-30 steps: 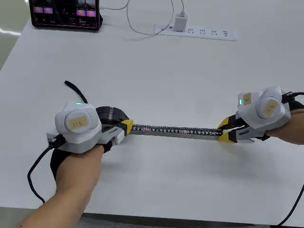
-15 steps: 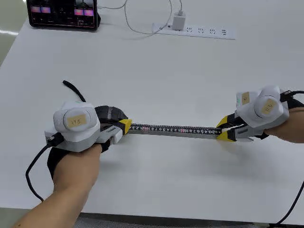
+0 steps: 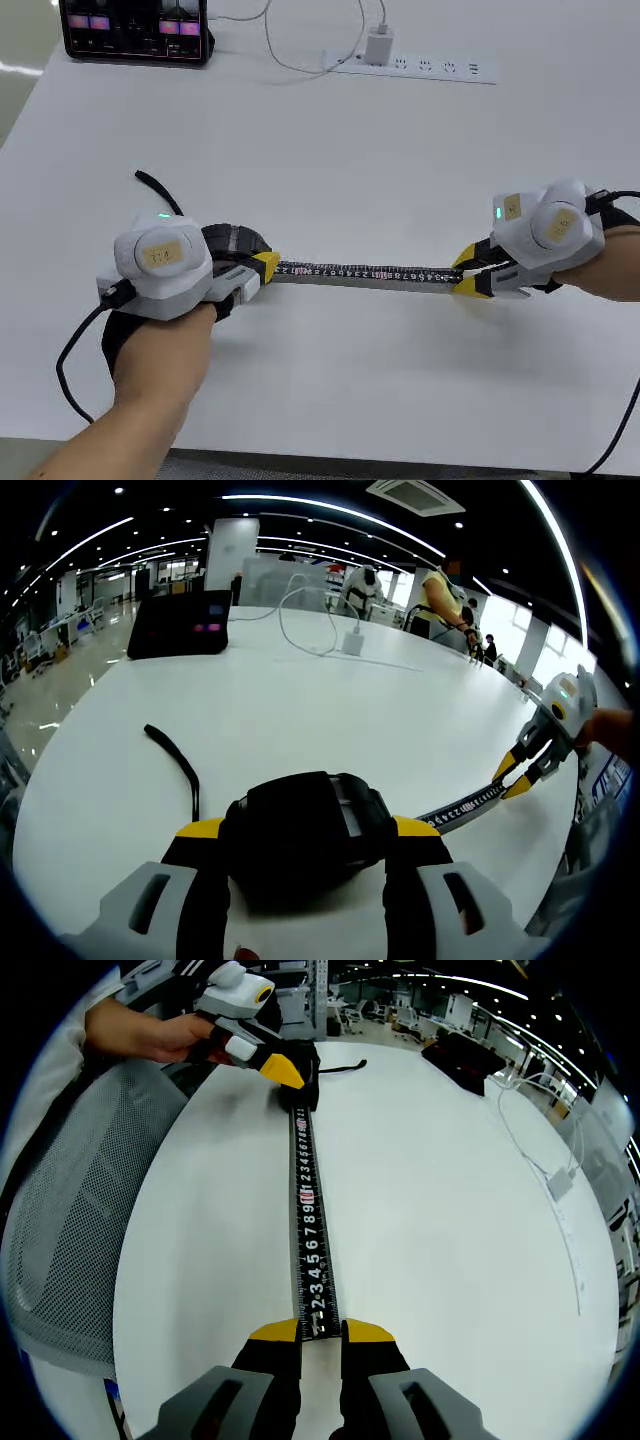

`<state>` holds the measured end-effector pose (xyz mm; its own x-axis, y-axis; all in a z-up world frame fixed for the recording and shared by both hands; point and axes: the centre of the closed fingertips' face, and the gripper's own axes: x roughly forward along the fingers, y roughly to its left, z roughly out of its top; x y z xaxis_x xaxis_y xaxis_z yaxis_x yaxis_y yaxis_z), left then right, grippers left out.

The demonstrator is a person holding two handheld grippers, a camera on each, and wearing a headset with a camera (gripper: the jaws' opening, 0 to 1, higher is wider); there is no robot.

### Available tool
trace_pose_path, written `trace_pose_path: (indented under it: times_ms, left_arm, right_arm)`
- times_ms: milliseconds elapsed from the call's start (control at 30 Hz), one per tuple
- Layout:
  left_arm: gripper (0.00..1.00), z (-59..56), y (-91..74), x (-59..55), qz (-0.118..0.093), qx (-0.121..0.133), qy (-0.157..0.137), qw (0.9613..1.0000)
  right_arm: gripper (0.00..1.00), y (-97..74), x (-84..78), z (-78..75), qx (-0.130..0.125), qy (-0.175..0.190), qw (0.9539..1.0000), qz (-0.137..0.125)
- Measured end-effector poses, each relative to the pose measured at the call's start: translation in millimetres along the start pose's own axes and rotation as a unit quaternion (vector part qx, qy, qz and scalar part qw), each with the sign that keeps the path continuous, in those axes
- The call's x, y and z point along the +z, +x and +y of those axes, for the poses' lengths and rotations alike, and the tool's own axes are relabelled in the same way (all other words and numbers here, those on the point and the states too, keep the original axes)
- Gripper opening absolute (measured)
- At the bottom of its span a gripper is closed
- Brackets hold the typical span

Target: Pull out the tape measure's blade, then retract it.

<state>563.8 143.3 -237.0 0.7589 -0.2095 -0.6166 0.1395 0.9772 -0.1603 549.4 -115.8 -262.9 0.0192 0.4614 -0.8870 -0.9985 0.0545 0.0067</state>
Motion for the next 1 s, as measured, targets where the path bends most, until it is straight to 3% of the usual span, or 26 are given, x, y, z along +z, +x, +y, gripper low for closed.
trace_pose_path:
  times_ms: [1000]
  left_arm:
    - [0.58,2.8,-1.3,0.3,0.003,-0.003,-0.010,0.9999]
  right_arm:
    - [0.10,16.9,34.4,0.0,0.011,-0.010,0.9996,-0.023]
